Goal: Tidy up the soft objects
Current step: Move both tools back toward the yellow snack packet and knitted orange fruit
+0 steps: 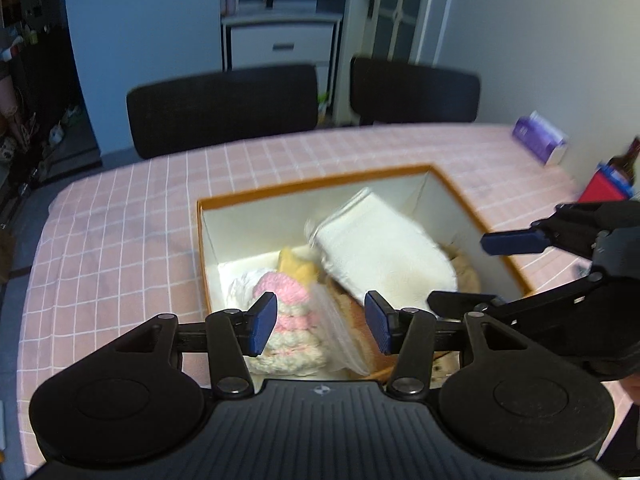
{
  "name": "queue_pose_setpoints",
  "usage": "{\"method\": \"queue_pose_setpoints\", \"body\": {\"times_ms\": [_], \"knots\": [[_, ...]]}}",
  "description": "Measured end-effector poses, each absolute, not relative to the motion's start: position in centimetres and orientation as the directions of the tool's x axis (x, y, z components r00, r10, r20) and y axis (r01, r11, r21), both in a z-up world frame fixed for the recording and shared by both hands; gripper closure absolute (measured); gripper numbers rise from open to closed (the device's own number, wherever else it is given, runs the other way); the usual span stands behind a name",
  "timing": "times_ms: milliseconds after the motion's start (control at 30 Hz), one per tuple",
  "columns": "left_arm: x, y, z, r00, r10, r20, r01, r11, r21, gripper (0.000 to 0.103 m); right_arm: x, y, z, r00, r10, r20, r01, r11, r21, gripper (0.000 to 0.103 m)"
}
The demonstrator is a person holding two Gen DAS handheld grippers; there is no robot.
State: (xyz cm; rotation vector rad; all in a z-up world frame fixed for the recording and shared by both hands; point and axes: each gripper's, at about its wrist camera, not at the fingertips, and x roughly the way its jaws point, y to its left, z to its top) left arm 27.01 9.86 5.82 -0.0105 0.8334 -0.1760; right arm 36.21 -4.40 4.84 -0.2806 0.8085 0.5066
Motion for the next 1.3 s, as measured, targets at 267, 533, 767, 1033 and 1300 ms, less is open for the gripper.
{"method": "queue_pose_setpoints", "body": {"times_ms": [267,533,767,1033,1300], "knots": [[20.3,9.7,6.5,0.804,-0.182,-0.566,0.177,0.982,-0.063,0.044,31.1,-6.1,5.0,0.678,0.369,-0.636,-0.475,0.88,0.004,0.033],[13.6,9.8,4.3,0.887,-0.221,-0.406,0.193,0.975,-0.109,0.044,24.8,-7.5,2.7,0.794,0.355,-0.494,-0.424,0.905,-0.03,0.031],[9.9,10.4,0.6,0.925,-0.164,-0.343,0.125,0.983,-0.133,0.044,20.0,-8.9,-0.5,0.843,0.348,-0.409,-0.401,0.915,-0.048,0.03],[7.0,11.6,-4.5,0.913,-0.11,-0.393,0.022,0.975,-0.22,0.043,17.1,-9.9,-6.2,0.839,0.332,-0.432,-0.371,0.928,-0.009,0.026],[6.1,11.2,-7.4,0.881,-0.061,-0.469,-0.011,0.989,-0.149,0.034,16.0,-8.5,-10.3,0.795,0.34,-0.503,-0.384,0.923,0.018,0.026]]}}
